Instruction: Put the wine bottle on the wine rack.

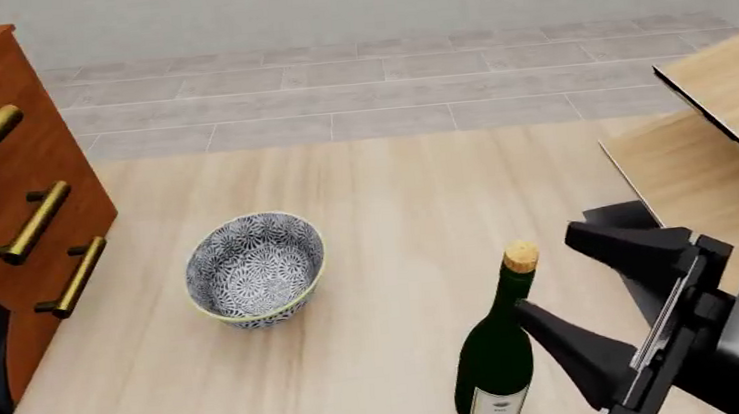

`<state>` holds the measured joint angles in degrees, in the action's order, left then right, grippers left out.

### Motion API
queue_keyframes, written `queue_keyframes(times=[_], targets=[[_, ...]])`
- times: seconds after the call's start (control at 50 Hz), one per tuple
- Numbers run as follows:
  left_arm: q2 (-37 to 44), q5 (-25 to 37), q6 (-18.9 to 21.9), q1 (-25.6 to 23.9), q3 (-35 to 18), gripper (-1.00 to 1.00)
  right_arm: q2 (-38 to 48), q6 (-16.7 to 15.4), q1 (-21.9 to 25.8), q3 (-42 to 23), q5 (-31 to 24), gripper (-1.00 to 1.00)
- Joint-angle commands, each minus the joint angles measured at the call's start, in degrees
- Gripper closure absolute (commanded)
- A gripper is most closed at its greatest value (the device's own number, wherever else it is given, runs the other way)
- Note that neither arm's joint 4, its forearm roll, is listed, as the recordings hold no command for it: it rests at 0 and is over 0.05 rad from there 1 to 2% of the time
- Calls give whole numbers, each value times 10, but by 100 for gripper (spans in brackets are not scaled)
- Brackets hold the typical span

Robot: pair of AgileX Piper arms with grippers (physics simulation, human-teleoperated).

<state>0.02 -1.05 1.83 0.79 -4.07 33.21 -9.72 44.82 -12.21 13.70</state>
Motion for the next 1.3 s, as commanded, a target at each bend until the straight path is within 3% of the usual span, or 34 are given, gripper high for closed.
queue_keyframes(times=[0.02, 0.8, 1.14, 1.16, 1.3], targets=[[0, 0, 1, 1, -1, -100, 52, 0, 3, -3, 42, -100], [0, 1, -2, 7, 1, -100, 151, 13, -3, 14, 140, -100], [0, -2, -2, 11, 3, -100, 150, 12, 0, 9, 135, -100], [0, -2, -2, 11, 3, -100, 148, 11, 1, 9, 134, 100], [0, -3, -2, 11, 6, -100, 142, 8, -2, 7, 128, 100]])
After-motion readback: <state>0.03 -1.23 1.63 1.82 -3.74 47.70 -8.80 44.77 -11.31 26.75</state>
